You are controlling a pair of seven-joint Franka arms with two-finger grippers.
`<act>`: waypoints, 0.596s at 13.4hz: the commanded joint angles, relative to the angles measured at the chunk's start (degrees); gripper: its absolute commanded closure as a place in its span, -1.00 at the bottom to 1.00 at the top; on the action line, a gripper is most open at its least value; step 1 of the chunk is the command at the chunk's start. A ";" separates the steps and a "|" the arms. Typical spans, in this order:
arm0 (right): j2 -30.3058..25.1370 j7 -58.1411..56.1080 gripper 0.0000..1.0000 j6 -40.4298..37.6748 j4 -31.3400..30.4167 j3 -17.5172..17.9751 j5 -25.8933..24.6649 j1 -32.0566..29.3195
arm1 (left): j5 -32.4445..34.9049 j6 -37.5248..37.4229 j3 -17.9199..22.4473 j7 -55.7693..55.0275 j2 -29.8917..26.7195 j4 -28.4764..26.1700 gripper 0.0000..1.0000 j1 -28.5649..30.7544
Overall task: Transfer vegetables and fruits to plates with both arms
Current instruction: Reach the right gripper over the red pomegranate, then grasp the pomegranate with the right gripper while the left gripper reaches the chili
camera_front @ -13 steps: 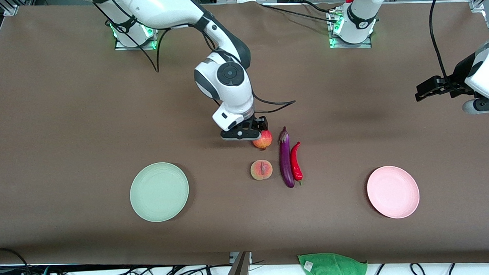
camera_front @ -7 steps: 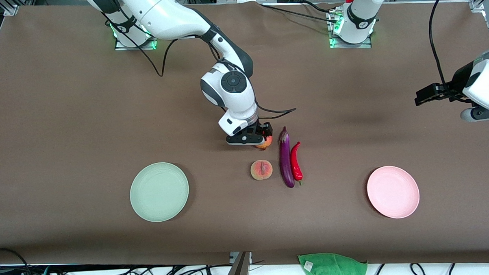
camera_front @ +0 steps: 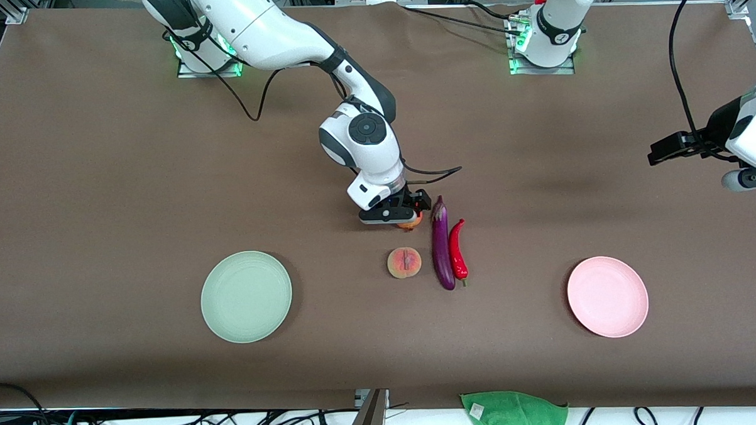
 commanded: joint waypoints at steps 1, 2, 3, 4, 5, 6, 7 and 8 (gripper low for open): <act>2.20 2.02 -0.99 0.88 1.34 -0.55 -1.03 0.82 | -4.69 0.41 0.22 1.56 4.56 4.03 -1.00 0.65; 2.29 2.55 -0.99 0.88 1.34 -0.55 -1.03 0.91 | -5.49 0.32 0.22 1.83 5.80 4.66 -1.00 1.27; 2.37 2.56 -0.99 0.88 1.34 -0.55 -0.94 0.91 | -5.68 0.49 0.13 2.61 6.50 4.75 -1.00 1.36; 2.29 2.99 -0.99 0.79 1.43 -0.55 -0.94 0.91 | -5.77 0.75 0.05 3.14 7.73 4.66 -1.00 1.01; 2.20 3.69 -0.99 0.88 1.52 -0.55 -0.86 0.91 | -5.77 0.76 -0.13 2.89 8.70 4.05 -1.00 0.40; 2.11 3.79 -0.99 0.88 2.13 -0.47 -0.86 0.91 | -5.85 1.98 -0.30 2.19 10.10 3.53 -1.00 -0.56; 2.11 3.79 -0.99 0.88 2.57 -0.38 -0.68 0.91 | -5.94 4.08 -0.31 2.18 11.16 2.39 -1.00 -1.27; 2.11 3.79 -0.99 0.88 2.75 -0.38 -0.68 1.00 | -5.94 7.14 -0.31 2.18 11.95 0.99 -1.00 -1.45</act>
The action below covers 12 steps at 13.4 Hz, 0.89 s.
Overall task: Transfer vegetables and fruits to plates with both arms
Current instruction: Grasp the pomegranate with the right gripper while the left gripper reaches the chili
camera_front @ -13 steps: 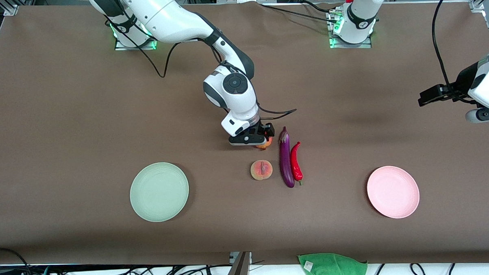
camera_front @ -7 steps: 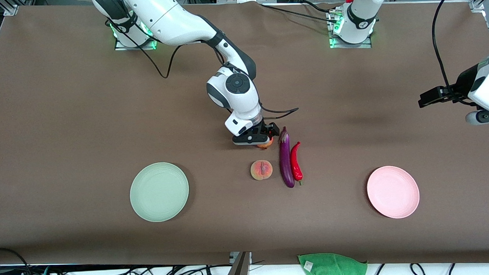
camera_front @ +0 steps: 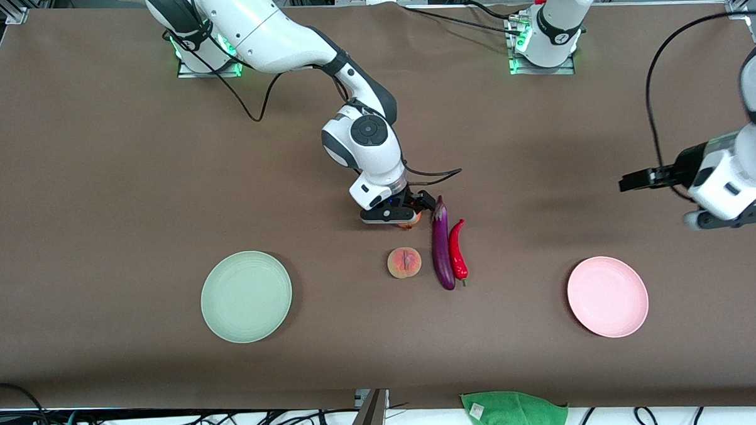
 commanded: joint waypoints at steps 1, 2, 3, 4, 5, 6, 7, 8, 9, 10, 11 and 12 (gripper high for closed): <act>1.05 1.61 -0.99 -0.12 1.96 -0.38 -0.68 0.73 | -1.22 6.22 -0.64 0.70 3.47 -1.78 -1.00 -0.91; 1.05 1.96 -0.99 -0.12 2.22 -0.38 -0.68 0.90 | -1.48 8.68 -1.26 0.70 4.96 -2.40 -1.00 -1.00; 1.05 2.57 -0.99 -0.12 3.01 -0.29 -0.68 0.99 | -1.48 11.84 -1.36 0.62 5.67 -3.79 -1.00 -1.69; 1.05 2.84 -0.99 -0.12 3.19 -0.29 -0.68 1.25 | -1.57 15.70 -1.36 0.09 5.94 -5.90 -1.00 -2.74; 1.14 2.76 -0.99 -0.12 3.19 -0.29 -0.85 1.26 | -1.57 18.61 -1.88 -1.30 6.47 -6.96 -1.00 -3.19; 1.32 2.76 -0.99 -0.12 3.02 -0.38 -1.03 1.26 | -1.48 20.12 -3.36 -3.41 8.04 -6.97 -1.00 -3.28; 1.58 2.84 -0.99 -0.12 3.02 -0.38 -1.03 1.26 | -1.48 22.40 -3.99 -5.25 9.36 -6.97 -1.00 -3.80; 1.84 2.84 -0.99 -0.12 3.02 -0.38 -1.03 1.26 | -1.48 25.29 -4.60 -7.10 10.94 -6.97 -1.00 -4.68; 2.02 2.84 -0.99 -0.12 2.84 -0.38 -1.03 1.34 | -1.48 27.67 -5.13 -9.64 12.52 -6.97 -1.00 -5.56; 2.37 2.84 -0.99 -0.03 2.84 -0.46 -1.12 1.43 | -1.31 30.30 -6.27 -12.63 13.93 -6.97 -1.00 -5.91; 2.63 2.84 -0.99 -0.03 2.84 -0.46 -1.38 1.52 | -0.87 32.68 -7.58 -15.35 15.25 -6.97 -1.00 -6.35; 2.72 2.84 -0.98 -0.03 2.84 -0.46 -1.47 1.52 | -0.69 34.88 -8.47 -17.73 16.31 -6.89 -1.00 -6.97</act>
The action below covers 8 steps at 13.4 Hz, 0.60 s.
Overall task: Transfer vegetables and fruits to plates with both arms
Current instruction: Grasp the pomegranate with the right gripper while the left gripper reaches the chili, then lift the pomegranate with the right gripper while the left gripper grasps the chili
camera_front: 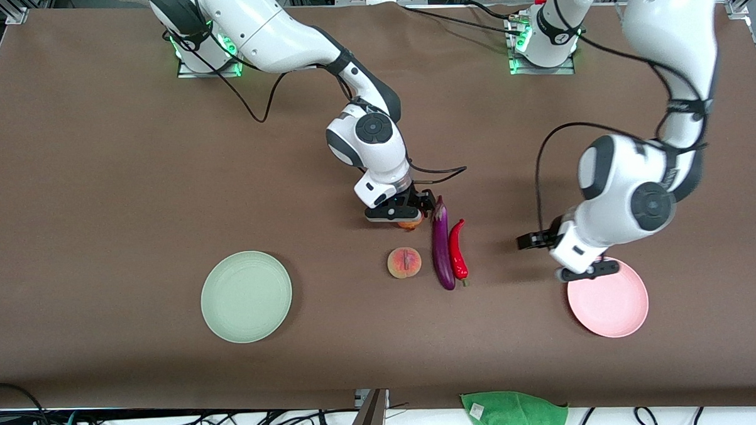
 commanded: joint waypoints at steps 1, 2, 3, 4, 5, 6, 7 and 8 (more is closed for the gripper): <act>1.34 1.51 -0.91 0.01 1.62 -0.55 -1.36 0.59 | -0.18 5.42 -1.73 -6.03 3.18 0.61 -1.00 -1.68; 1.25 1.07 -0.60 -0.08 1.62 -0.46 -1.36 0.59 | -0.18 7.09 -2.08 -7.36 4.15 0.69 -1.00 -2.56; 1.16 0.63 -0.23 -0.08 1.62 -0.55 -1.36 0.42 | -0.18 9.11 -2.08 -8.07 5.29 0.78 -1.00 -3.18; 0.90 0.10 0.11 -0.17 1.79 -0.55 -1.36 0.24 | -0.18 10.87 -2.17 -8.25 6.09 0.78 -1.00 -3.79; 0.46 -0.25 0.34 -0.52 1.79 -0.63 -1.36 -0.11 | -0.18 11.84 -2.17 -8.34 6.62 0.78 -1.00 -4.32; -0.15 -0.43 0.39 -0.96 1.88 -0.98 -1.18 -0.28 | -0.09 12.81 -2.17 -8.34 7.06 0.70 -1.00 -4.85; -1.20 -0.95 0.40 -3.05 1.88 -1.25 -1.27 -0.63 | -0.09 13.69 -2.17 -8.42 7.93 0.70 -1.00 -5.63; -2.60 -3.13 0.40 -6.81 1.97 -1.34 -1.18 -1.42 | -0.09 14.74 -2.17 -9.12 8.64 0.70 -1.00 -6.25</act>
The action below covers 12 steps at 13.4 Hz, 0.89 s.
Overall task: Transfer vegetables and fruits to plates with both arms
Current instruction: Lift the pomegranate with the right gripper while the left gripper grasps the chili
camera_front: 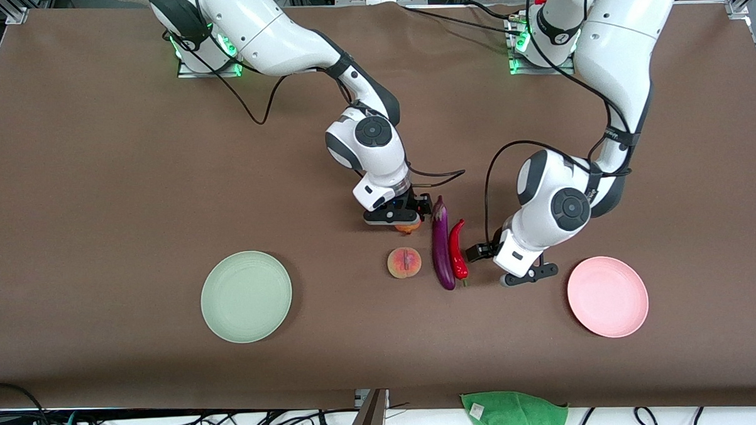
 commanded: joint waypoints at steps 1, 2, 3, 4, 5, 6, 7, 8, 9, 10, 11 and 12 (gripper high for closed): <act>-4.52 -5.38 0.40 -9.12 0.55 -0.12 -0.42 -1.98 | 0.52 2.78 0.24 -2.40 1.96 0.62 -1.00 -1.67; -6.71 -8.89 0.40 -12.73 0.55 0.31 0.02 -3.99 | 1.74 3.22 0.24 -3.71 2.32 0.62 -1.00 -2.19; -8.04 -12.67 0.40 -15.38 0.55 0.58 0.20 -6.10 | 3.32 3.49 0.24 -5.20 2.67 0.71 -1.00 -2.54; -9.44 -16.10 0.39 -17.49 0.37 0.58 0.46 -7.68 | 5.08 3.67 0.24 -6.70 3.19 0.71 -1.00 -3.42; -9.98 -20.49 0.39 -18.73 -0.07 0.49 1.85 -9.87 | 7.53 4.54 0.24 -7.84 3.63 0.71 -1.00 -3.69; -10.16 -26.36 0.39 -19.09 -0.42 0.40 3.09 -12.07 | 9.47 5.24 0.16 -8.99 4.07 0.62 -1.00 -3.95; -10.68 -31.38 0.37 -20.05 -1.03 0.14 3.71 -14.62 | 10.53 5.51 -0.37 -9.78 4.51 0.71 -1.00 -3.95; -10.78 -36.39 0.35 -20.84 -1.12 0.23 3.89 -17.60 | 10.72 5.51 -0.81 -10.66 4.78 0.80 -1.00 -4.04; -11.13 -40.79 0.34 -21.46 -1.12 0.40 3.89 -19.89 | 10.81 5.77 -0.90 -11.28 5.04 0.80 -1.00 -4.30; -11.30 -44.66 0.34 -22.16 -1.12 0.23 3.98 -21.74 | 11.16 6.82 -0.90 -11.46 5.22 0.54 -1.00 -4.48; -11.13 -48.18 0.32 -22.17 -1.21 0.14 3.98 -24.02 | 11.25 7.27 -0.90 -11.46 5.74 0.45 -1.00 -4.57; -10.78 -51.52 0.27 -21.56 -2.26 0.23 3.98 -26.40 | 12.12 7.53 -0.90 -11.46 6.10 0.53 -1.00 -4.92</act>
